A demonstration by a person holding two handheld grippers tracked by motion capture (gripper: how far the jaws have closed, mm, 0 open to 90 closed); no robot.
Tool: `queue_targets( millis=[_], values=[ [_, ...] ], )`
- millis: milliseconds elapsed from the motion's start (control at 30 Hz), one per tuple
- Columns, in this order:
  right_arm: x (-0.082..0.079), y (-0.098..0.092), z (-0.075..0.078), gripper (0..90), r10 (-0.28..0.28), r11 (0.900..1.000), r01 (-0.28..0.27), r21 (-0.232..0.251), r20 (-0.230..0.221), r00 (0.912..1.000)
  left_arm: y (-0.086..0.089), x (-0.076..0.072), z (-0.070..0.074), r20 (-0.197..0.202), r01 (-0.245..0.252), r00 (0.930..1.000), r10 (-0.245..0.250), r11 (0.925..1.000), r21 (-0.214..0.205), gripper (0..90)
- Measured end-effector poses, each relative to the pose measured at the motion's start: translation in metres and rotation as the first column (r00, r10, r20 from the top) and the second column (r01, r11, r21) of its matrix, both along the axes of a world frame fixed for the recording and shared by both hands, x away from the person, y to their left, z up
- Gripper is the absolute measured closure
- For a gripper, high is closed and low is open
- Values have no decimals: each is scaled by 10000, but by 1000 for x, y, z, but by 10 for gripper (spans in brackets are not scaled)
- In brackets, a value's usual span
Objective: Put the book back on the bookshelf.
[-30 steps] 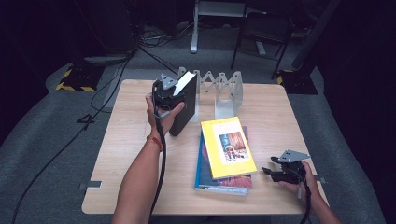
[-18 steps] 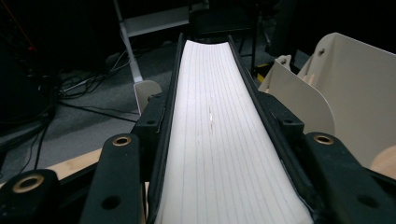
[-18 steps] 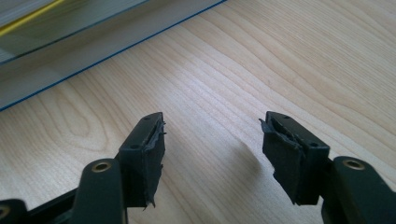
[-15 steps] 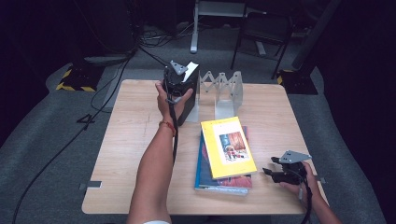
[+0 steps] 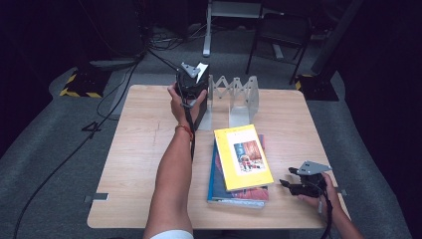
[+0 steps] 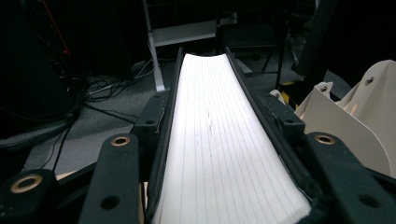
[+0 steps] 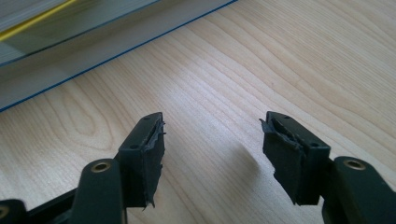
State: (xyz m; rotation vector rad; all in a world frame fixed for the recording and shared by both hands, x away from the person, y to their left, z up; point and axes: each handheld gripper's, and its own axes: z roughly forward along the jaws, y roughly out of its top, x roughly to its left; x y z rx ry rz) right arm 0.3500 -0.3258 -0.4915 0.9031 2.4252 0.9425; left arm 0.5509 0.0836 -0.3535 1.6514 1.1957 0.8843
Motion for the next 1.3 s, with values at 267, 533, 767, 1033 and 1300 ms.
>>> queue_targets(
  millis=[267,533,767,1033,1300],
  values=[
    [-1,-2,2,401,-83,10000,82,24,168,9998,9,-7,-7,-213,300,9993,-301,9995,-14,503],
    [-1,-2,2,396,-119,9999,118,31,105,9999,5,-13,-13,-104,491,9988,-488,9982,334,484],
    [0,-3,1,387,-201,9998,201,36,19,9998,6,-13,-12,-231,593,9981,-580,9964,608,452],
    [0,-3,2,386,-174,9998,174,9,24,9998,11,-19,-11,-284,749,9969,-728,9937,830,392],
    [-1,-3,2,383,-168,9999,168,30,11,9999,17,-33,-10,-265,978,9951,-958,9909,924,363]
  ],
)
